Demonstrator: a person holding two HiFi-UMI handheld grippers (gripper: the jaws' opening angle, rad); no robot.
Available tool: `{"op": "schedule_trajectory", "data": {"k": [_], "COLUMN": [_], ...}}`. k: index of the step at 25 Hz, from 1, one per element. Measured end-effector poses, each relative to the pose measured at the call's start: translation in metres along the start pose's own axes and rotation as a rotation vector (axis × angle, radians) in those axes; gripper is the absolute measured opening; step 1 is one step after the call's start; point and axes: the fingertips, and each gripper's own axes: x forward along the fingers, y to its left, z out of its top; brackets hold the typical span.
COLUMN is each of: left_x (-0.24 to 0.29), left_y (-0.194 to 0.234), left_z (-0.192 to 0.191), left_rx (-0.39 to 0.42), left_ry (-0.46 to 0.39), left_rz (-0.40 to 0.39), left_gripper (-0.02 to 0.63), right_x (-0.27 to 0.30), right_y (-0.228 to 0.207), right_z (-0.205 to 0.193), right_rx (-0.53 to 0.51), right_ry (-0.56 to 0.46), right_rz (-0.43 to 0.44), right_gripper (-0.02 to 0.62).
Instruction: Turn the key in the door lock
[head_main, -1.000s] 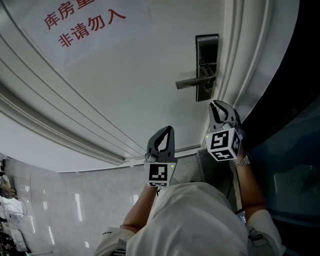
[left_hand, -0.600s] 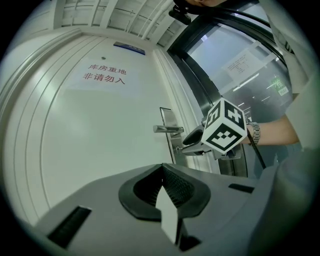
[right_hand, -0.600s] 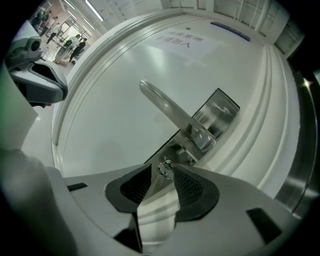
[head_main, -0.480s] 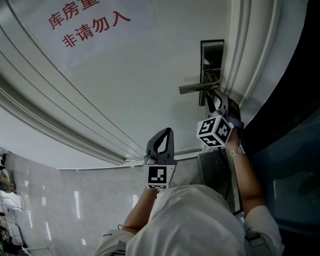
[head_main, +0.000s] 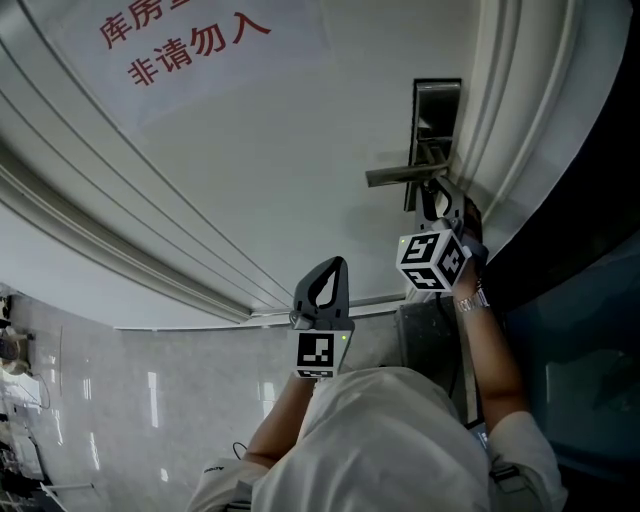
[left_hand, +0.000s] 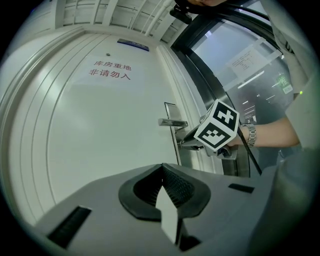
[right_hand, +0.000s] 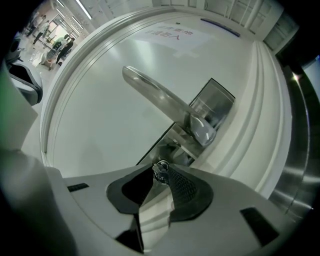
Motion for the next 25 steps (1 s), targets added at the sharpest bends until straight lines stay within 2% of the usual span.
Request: {"op": "schedule_trajectory", "data": {"k": [2, 3, 8, 13, 18, 25], "left_x": [0.0012, 0.0019, 0.0024, 0.0023, 0.0028, 0.0038], "left_y": [-0.0021, -0.0031, -0.0060, -0.0033, -0.0058, -0.0088], "left_z": [-0.0001, 0.0001, -0.0005, -0.0023, -0.0021, -0.0007], "left_rx": [0.002, 0.002, 0.005, 0.005, 0.009, 0.020], "left_ry": [0.001, 0.001, 0.002, 0.008, 0.006, 0.007], "left_rz": [-0.006, -0.008, -0.010, -0.003, -0.004, -0.016], "left_gripper": [0.008, 0.009, 0.009, 0.008, 0.009, 0.009], "right_x": [0.0002, 0.0002, -0.0004, 0.0008, 0.0020, 0.0016], "right_y": [-0.0008, -0.0016, -0.0045, -0.0061, -0.0084, -0.0096], "right_z": [-0.0009, -0.0015, -0.0018, -0.0025, -0.0069, -0.0089], "right_rx": [0.026, 0.048, 0.147, 0.402, 0.700, 1.033], "right_ry": [0.005, 0.006, 0.000, -0.024, -0.047, -0.061], "right_rz": [0.000, 0.000, 0.003, 0.057, 0.115, 0.191], "right_gripper": [0.075, 0.015, 0.014, 0.015, 0.015, 0.015]}}
